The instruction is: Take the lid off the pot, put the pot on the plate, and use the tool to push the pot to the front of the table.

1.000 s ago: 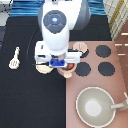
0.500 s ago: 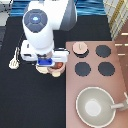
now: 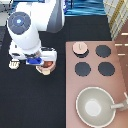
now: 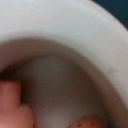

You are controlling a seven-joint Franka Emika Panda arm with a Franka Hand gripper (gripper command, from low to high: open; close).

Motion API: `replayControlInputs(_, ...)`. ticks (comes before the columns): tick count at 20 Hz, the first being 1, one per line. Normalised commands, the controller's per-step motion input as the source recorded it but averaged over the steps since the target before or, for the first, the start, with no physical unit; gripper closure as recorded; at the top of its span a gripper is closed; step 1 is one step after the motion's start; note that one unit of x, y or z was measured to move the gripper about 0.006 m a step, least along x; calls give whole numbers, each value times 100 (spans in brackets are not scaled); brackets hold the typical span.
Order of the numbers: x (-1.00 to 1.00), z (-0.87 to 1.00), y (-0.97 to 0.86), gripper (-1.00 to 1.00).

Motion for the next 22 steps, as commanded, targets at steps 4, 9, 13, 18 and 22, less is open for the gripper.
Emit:
replayControlInputs(4, -96, -63, -22, 100)
replayControlInputs(9, -87, -41, -21, 100)
replayControlInputs(13, -62, -22, -24, 100)
replayControlInputs(18, 15, 0, -35, 100)
replayControlInputs(22, 32, -9, -23, 100)
